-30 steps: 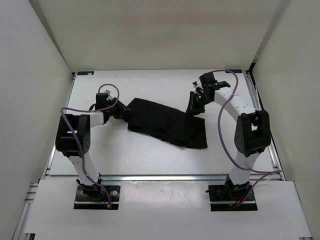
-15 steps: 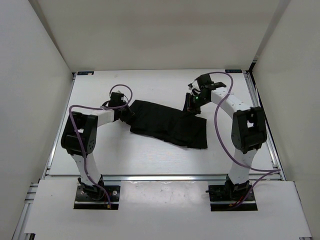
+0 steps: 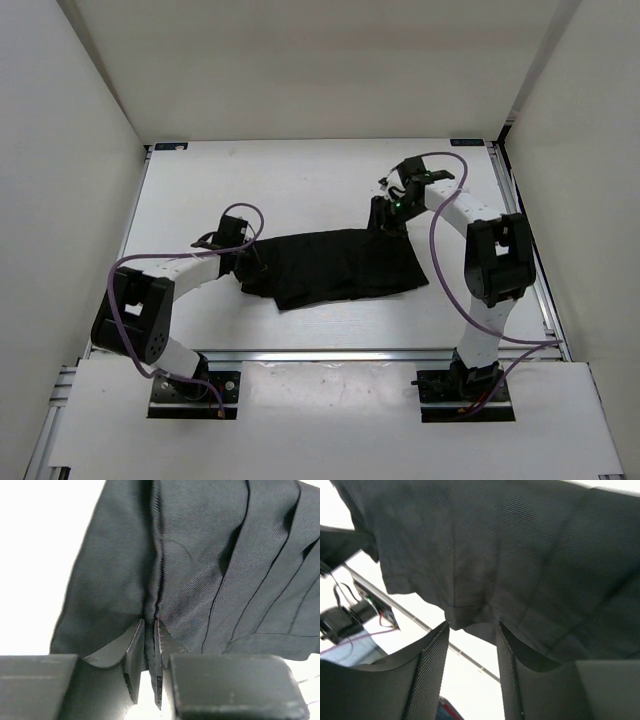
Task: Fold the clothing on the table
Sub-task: Fold the skirt
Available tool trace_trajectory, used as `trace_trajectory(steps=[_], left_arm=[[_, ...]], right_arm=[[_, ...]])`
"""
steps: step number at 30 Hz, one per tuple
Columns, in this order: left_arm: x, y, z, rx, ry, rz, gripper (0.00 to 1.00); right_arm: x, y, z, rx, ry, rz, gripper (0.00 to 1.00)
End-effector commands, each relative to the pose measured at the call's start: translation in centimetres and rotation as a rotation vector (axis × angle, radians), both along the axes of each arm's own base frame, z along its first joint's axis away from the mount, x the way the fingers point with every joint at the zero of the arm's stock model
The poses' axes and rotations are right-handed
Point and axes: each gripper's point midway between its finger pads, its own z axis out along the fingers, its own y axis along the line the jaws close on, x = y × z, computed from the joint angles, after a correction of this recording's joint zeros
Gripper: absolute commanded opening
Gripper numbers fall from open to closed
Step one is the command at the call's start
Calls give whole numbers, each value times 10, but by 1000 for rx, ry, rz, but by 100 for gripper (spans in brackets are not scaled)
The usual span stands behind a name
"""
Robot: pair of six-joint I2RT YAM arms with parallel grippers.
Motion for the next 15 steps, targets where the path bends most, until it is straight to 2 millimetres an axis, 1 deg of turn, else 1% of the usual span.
trace_trajectory(steps=[1, 3, 4, 5, 7, 8, 9, 10, 11, 12, 13, 14, 15], left_arm=[[7, 8, 26, -46, -29, 25, 26], [13, 10, 38, -66, -44, 33, 26], [15, 11, 45, -71, -57, 35, 26], [20, 14, 51, -80, -69, 42, 26], [22, 17, 57, -98, -75, 45, 27], [18, 17, 55, -98, -64, 43, 27], [18, 18, 57, -103, -72, 43, 26], [18, 17, 57, -115, -69, 43, 26], [15, 16, 53, -117, -59, 43, 26], [11, 13, 53, -126, -55, 36, 26], [9, 13, 51, -129, -50, 33, 27], [7, 11, 51, -138, -46, 29, 26], [6, 13, 49, -137, -46, 34, 27]], right_arm=[[-25, 18, 15, -1, -38, 128, 49], [-40, 35, 10, -10, -23, 188, 51], [-42, 36, 8, -15, -13, 192, 52], [-46, 41, 4, -28, -13, 209, 51], [-51, 53, -4, -49, -13, 245, 47], [-51, 54, -8, -60, -18, 245, 45], [-54, 60, -16, -66, -12, 258, 39], [-55, 62, -22, -75, -2, 255, 29], [-59, 63, -26, -66, 23, 252, 24], [-64, 63, -35, -72, 57, 249, 10], [-72, 60, -42, -82, 89, 244, 3], [-74, 60, -46, -84, 95, 244, 0], [-81, 57, -53, -90, 115, 239, 0]])
